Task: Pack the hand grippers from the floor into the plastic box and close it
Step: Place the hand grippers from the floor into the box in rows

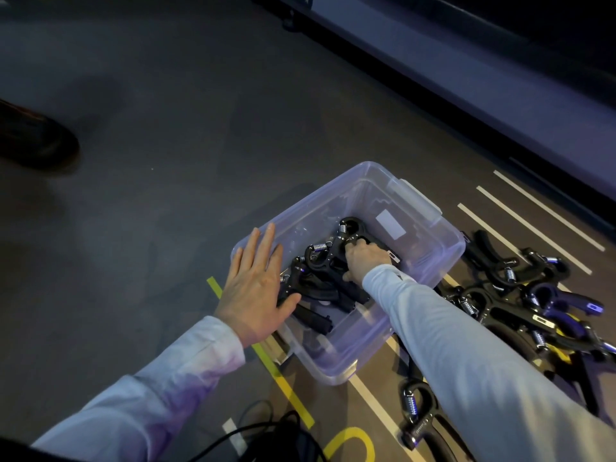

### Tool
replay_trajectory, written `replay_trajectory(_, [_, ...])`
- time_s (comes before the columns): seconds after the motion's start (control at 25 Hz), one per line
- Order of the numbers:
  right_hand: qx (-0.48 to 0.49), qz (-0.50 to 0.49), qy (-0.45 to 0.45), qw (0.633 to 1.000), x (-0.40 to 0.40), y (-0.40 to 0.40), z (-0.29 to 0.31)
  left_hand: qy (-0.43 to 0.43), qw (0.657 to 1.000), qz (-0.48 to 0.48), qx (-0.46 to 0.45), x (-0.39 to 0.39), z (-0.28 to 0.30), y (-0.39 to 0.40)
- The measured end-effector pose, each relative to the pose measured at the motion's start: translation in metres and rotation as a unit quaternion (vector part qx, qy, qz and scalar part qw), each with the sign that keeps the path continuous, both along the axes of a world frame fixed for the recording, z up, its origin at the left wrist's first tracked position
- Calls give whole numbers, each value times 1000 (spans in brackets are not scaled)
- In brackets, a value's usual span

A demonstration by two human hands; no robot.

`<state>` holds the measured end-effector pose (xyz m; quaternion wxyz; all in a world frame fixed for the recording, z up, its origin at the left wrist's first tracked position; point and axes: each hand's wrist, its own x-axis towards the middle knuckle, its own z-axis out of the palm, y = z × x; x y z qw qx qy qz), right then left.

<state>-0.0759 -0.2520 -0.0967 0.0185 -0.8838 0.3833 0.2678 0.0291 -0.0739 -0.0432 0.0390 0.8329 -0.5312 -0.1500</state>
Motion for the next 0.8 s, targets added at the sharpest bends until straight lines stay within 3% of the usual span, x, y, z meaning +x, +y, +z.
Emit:
replay_trajectory(0.2, [15,8,-40,999,-6,-1,11,27,997,12,-64,2,-6,2])
replay_trajectory(0.4, [163,-28,-62,984,-8,0,24,95,977,33,-188,14,-7,1])
replay_trajectory(0.52, [223,22,-32,974,-3,18,27,111,968,48,-220,16,-2,0])
replay_trajectory(0.8, [240,61,78,966,24,61,4,101,968,32,-229,16,-2,-3])
